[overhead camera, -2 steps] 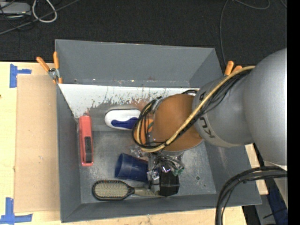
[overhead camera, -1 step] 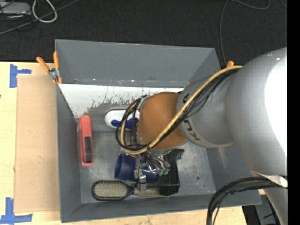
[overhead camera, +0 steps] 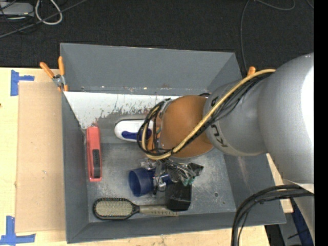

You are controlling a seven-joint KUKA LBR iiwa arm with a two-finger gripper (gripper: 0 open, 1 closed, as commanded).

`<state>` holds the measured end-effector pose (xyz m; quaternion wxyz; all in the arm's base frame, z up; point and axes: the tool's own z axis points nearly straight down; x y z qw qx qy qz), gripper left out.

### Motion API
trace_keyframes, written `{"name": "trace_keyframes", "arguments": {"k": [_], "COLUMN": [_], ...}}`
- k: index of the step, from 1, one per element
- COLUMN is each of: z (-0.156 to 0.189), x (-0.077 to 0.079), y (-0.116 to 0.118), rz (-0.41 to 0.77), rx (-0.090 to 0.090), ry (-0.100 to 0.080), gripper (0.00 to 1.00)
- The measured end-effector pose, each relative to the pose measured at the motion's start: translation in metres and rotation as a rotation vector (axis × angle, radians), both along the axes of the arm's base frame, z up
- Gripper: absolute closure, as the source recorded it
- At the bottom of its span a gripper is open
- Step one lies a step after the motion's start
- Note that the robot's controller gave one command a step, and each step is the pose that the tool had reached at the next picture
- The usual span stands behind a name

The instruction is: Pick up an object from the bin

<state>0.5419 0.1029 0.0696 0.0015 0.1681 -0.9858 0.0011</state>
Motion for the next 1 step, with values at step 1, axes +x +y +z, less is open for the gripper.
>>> {"name": "trace_keyframes", "arguments": {"k": [1], "z": [0.0], "x": [0.0], "y": [0.0], "rz": [-0.001], "rx": [0.0], "ry": [0.0], "gripper": [1.0]}}
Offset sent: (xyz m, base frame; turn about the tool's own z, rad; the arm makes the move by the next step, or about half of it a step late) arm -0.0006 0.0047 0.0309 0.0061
